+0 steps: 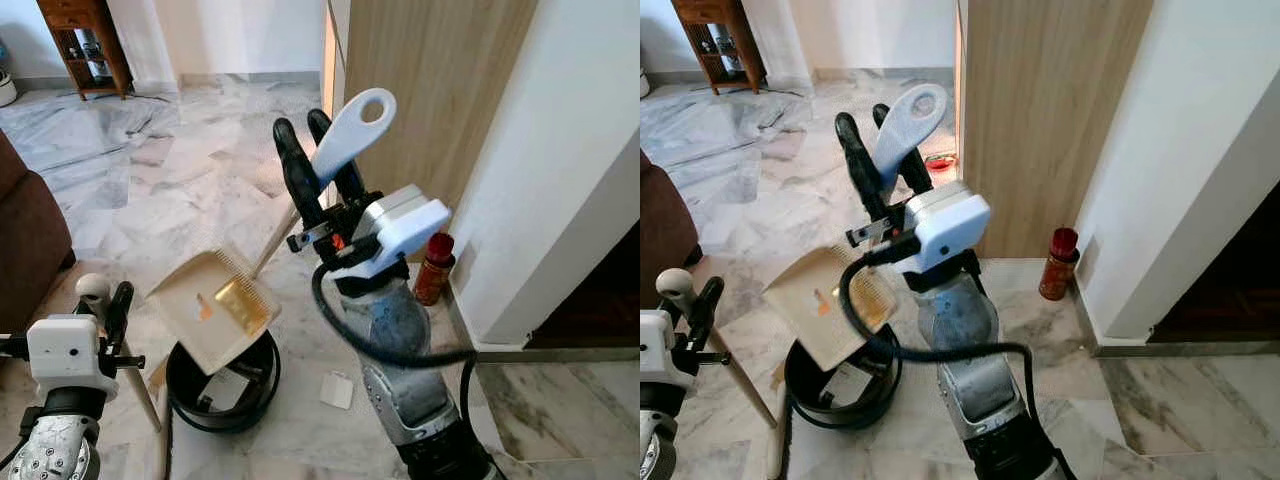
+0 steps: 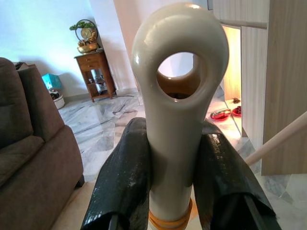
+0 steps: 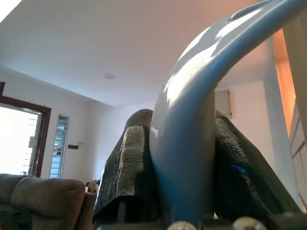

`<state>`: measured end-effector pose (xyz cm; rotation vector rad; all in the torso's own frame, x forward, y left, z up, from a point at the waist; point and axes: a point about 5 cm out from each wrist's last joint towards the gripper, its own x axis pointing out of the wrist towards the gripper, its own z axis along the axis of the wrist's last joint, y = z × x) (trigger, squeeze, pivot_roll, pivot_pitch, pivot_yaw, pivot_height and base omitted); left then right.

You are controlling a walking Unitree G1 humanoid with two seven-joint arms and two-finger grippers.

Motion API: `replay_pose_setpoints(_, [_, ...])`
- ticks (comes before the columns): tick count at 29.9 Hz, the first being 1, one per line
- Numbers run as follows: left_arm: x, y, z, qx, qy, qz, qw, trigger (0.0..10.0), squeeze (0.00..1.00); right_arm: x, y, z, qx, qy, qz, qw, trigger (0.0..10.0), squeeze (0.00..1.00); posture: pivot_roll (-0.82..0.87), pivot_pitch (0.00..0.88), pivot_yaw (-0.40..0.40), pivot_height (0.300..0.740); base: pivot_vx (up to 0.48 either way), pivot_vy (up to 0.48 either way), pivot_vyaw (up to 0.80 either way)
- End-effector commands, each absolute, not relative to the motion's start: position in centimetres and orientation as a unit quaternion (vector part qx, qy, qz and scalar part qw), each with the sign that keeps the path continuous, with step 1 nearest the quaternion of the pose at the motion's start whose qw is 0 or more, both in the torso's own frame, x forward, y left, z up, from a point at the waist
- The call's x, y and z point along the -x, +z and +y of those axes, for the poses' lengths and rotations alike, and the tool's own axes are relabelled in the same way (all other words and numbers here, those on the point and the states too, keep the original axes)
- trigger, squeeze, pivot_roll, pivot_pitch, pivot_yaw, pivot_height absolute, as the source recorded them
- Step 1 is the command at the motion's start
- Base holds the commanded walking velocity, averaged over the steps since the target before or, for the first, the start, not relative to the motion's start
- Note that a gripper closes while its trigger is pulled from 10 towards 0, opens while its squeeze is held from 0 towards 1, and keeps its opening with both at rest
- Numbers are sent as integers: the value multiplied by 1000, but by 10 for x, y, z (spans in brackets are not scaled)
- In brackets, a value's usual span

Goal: Sweep floor

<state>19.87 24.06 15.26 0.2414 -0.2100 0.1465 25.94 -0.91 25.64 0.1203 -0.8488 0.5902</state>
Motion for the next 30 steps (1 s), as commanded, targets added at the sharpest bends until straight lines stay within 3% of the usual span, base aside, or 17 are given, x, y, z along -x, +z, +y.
replay_pose_setpoints(1, [-201,159,239,-134,65,-124,981,10000,0,-242,278,-5,-91,284,-461,836,10000,0,195,52,14,740,0,0,0])
replay_pose_setpoints(30, [-205,160,238,-127,66,-135,980,10000,0,-226,283,3,-31,297,-518,802,10000,0,191,45,6,740,0,0,0])
